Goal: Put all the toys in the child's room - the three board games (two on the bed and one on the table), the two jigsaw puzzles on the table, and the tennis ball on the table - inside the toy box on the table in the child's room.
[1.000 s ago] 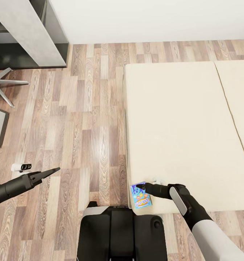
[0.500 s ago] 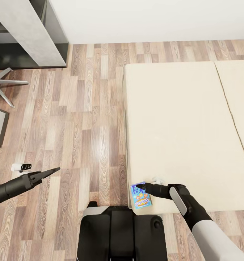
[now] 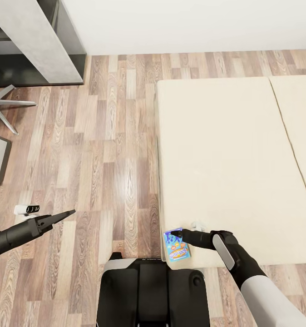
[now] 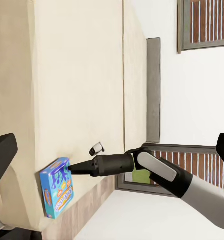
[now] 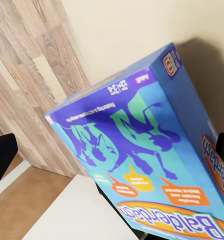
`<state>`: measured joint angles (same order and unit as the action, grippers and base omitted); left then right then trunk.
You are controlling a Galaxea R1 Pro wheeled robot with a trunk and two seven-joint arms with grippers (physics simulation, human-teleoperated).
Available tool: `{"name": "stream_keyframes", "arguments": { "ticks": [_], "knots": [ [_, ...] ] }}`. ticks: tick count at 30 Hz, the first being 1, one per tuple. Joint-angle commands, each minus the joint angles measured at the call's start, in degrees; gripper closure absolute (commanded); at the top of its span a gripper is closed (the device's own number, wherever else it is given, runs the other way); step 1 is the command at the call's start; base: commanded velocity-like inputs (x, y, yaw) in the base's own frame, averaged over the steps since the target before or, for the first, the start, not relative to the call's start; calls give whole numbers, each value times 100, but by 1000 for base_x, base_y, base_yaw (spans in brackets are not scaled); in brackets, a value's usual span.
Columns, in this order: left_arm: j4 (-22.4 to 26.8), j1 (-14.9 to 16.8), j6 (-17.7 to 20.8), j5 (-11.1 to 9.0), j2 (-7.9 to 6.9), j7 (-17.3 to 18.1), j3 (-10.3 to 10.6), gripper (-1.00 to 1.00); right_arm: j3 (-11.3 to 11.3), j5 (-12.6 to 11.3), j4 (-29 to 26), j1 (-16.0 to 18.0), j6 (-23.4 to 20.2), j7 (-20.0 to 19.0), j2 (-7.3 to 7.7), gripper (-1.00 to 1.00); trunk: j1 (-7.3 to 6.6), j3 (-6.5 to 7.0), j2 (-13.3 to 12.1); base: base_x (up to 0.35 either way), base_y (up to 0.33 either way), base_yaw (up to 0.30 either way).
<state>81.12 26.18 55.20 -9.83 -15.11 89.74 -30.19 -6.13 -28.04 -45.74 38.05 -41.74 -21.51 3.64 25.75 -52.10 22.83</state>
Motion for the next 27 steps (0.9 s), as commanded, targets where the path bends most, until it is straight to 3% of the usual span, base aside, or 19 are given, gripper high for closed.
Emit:
{"name": "stream_keyframes", "arguments": {
  "ticks": [1,27],
  "knots": [
    [1,4,61,8,-1,26,-3,-100,-11,1,-5,1,-18,-11,5,-100,3,-6,9,0,67,0],
    [0,3,61,0,-1,26,1,-100,-11,1,-8,9,-36,-2,5,-100,3,-6,9,0,16,0]
  ]
}}
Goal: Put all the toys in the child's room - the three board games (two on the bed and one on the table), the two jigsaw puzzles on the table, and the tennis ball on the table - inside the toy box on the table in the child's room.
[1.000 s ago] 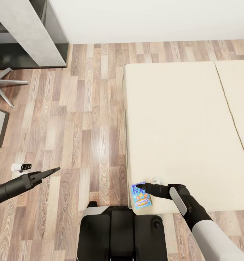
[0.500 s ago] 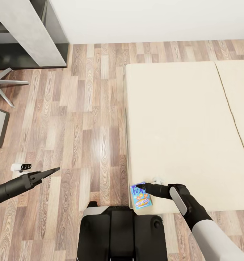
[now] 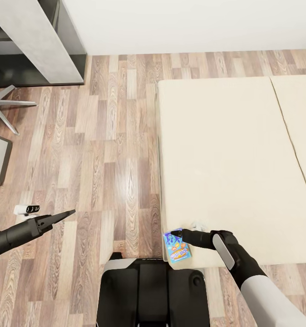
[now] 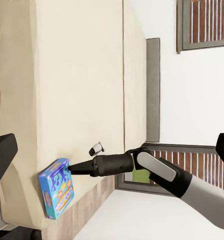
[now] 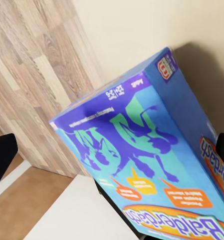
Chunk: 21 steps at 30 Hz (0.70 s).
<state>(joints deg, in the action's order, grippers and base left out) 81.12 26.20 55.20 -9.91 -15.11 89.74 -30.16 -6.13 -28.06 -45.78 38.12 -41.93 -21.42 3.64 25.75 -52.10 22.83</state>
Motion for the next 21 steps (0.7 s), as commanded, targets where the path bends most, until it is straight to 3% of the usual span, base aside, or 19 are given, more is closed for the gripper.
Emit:
{"name": "stream_keyframes", "arguments": {
  "ticks": [1,21],
  "knots": [
    [1,1,61,7,-1,26,0,-100,-11,3,-4,2,-17,-11,5,-100,3,-6,9,0,21,0],
    [2,1,61,6,0,26,1,-100,-11,3,-6,1,-17,-11,5,-100,3,-6,9,0,2,0]
  ]
}}
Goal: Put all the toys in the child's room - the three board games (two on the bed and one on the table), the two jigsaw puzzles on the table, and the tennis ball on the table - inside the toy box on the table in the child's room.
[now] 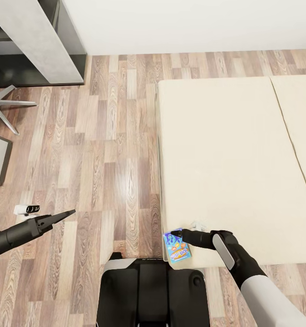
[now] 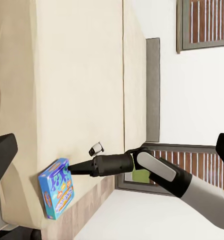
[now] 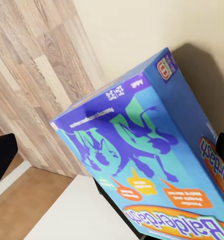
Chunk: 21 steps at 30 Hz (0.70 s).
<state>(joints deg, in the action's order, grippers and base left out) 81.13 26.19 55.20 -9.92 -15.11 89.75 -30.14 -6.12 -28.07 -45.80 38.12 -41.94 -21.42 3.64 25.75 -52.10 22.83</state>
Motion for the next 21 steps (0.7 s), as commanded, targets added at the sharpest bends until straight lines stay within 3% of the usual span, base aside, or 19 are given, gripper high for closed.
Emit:
{"name": "stream_keyframes", "arguments": {
  "ticks": [1,21],
  "knots": [
    [1,1,61,8,-1,26,-1,-100,-12,3,-2,2,-16,-11,5,-100,3,-6,9,0,0,0],
    [2,3,61,12,-3,26,-5,-100,-12,3,-3,2,-16,-13,5,-100,3,-6,9,-8,10,0]
  ]
}}
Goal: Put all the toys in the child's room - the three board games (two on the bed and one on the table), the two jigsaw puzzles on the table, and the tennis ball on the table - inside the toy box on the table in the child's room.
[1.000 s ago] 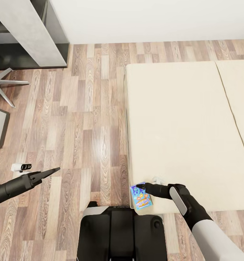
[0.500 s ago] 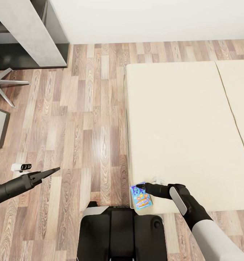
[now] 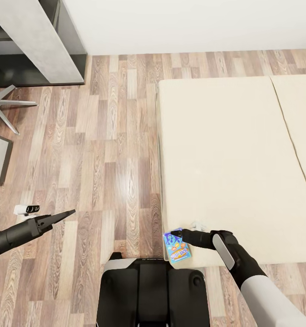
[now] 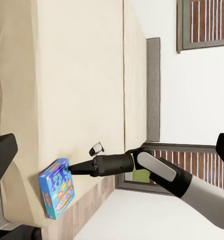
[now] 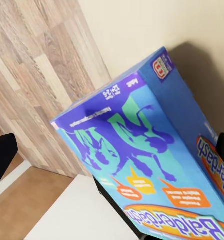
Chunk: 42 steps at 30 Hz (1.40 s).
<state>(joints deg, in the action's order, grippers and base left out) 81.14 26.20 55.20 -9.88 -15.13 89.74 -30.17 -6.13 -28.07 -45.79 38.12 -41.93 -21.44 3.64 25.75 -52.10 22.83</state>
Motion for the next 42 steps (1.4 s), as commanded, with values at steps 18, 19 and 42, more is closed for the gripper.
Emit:
{"name": "stream_keyframes", "arguments": {
  "ticks": [18,19,42],
  "knots": [
    [0,-1,61,4,2,26,-1,-100,-11,3,-5,0,-9,-9,5,-100,3,-6,9,-1,10,0],
    [1,-1,61,4,0,26,-1,-100,-11,3,-5,-1,-9,-9,5,-100,3,-6,9,0,46,0],
    [-1,-1,61,11,-1,26,-2,-100,-11,3,-8,-7,10,-18,12,-100,3,-6,9,0,3,0]
  ]
}}
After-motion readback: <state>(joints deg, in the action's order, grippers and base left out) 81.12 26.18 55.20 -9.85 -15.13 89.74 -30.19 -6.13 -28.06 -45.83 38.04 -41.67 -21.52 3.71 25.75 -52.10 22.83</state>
